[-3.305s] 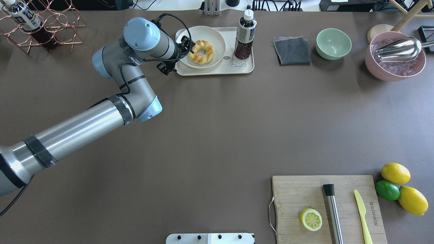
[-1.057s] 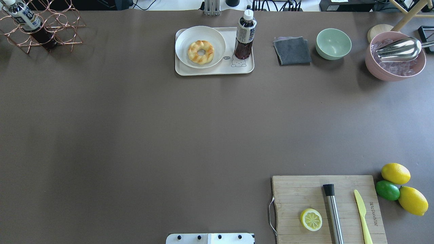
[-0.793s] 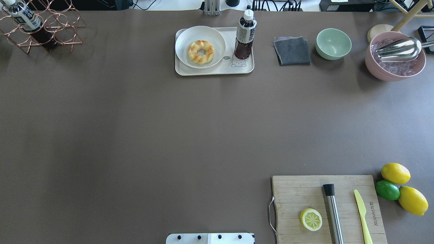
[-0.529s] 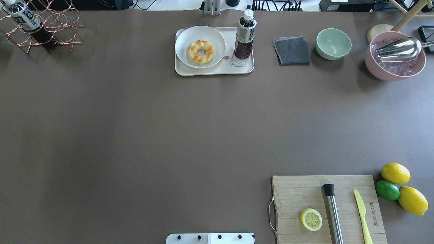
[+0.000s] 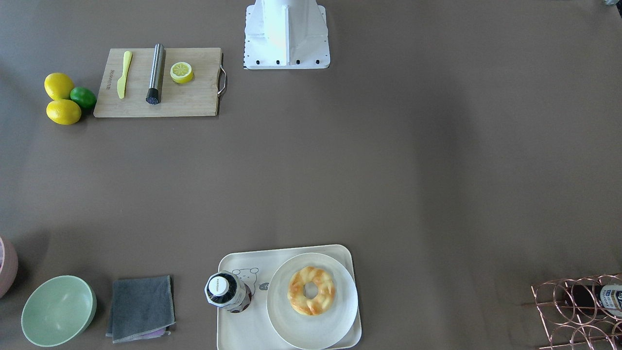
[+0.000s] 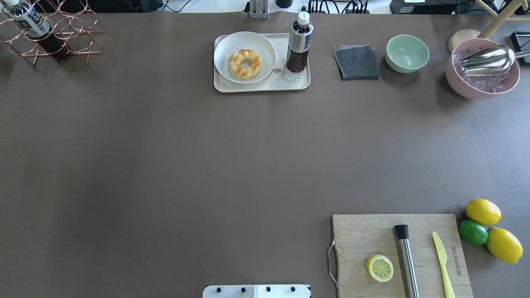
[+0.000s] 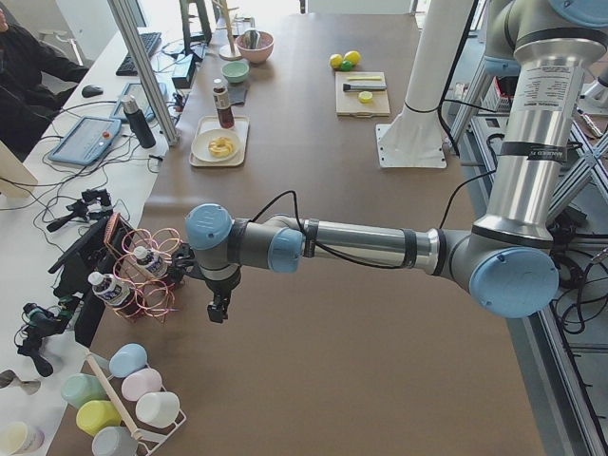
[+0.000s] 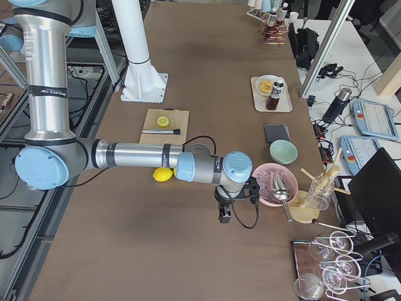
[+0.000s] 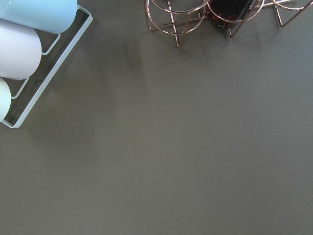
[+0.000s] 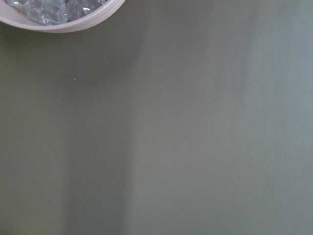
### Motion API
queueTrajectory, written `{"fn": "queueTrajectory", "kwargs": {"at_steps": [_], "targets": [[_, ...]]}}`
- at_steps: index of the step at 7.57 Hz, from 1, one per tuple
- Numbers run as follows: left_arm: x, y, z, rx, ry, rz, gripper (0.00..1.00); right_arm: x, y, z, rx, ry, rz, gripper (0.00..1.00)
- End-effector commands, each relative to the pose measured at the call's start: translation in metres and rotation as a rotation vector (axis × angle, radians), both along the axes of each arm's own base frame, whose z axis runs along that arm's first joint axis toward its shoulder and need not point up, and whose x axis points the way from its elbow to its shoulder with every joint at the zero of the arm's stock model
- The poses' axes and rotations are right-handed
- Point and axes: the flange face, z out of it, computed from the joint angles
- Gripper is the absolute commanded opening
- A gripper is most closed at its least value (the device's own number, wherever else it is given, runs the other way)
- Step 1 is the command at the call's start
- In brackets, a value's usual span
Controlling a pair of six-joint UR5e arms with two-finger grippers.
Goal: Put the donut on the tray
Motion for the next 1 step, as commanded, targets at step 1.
{"fn": "queueTrajectory", "kwargs": {"at_steps": [1], "targets": [[-0.0027, -0.0068, -0.0058, 0.019, -0.047, -0.007, 0.98, 0.0074, 0.0017, 0.0009, -0.003, -0.001, 0.015, 1.00]]}}
